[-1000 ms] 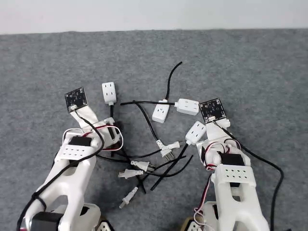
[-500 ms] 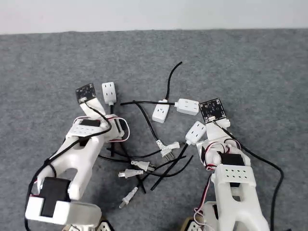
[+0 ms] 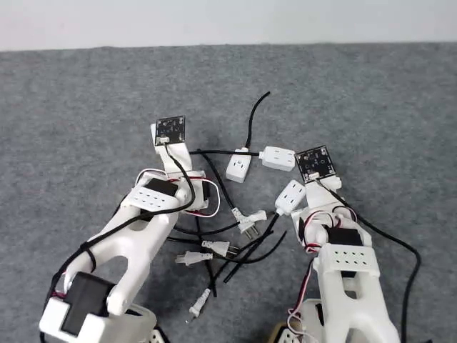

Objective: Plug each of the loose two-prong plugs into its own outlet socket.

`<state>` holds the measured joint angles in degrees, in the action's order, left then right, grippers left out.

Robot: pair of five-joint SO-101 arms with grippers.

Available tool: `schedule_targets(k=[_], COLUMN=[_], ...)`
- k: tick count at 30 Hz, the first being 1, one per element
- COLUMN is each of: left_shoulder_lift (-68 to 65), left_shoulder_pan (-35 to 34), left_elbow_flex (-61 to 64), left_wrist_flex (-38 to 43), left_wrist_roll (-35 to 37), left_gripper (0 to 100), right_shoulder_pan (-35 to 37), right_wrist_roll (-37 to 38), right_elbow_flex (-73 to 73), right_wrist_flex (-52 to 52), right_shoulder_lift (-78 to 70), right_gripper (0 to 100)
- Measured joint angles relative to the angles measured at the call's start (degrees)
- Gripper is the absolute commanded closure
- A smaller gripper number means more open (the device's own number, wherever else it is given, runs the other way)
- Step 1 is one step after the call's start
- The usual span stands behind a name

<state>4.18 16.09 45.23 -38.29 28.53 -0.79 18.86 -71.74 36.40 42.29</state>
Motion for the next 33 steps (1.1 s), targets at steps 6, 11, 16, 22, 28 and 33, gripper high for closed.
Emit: schedule_targets(k=[6,11,16,22,28,33], left_shoulder_lift=[0.2,1.1,1.1,0.6,4.7,15.6], left_shoulder_pan=[-1.3,-4.1,-5.1,-7.7,-10.8,-11.5], left_elbow_flex=[0.9,1.8,1.7,2.9,1.1,0.6], left_wrist_flex=[0.1,-0.8,-4.0,-9.5,-13.5,-18.5], left_wrist_roll=[0.3,-0.2,-4.2,-9.1,-10.0,-12.5], left_gripper=[98,93,79,79,83,84], right_shoulder_pan=[0.0,0.0,0.0,0.0,0.0,0.0], right_wrist_roll=[0.0,0.0,0.0,0.0,0.0,0.0], right_elbow_flex=[0.0,0.0,0.0,0.0,0.0,0.0], right_wrist_flex=[0.0,0.0,0.0,0.0,0.0,0.0], right_shoulder_lift=[0.0,0.0,0.0,0.0,0.0,0.0], right_gripper=[98.9,98.9,98.9,98.9,98.9,98.9])
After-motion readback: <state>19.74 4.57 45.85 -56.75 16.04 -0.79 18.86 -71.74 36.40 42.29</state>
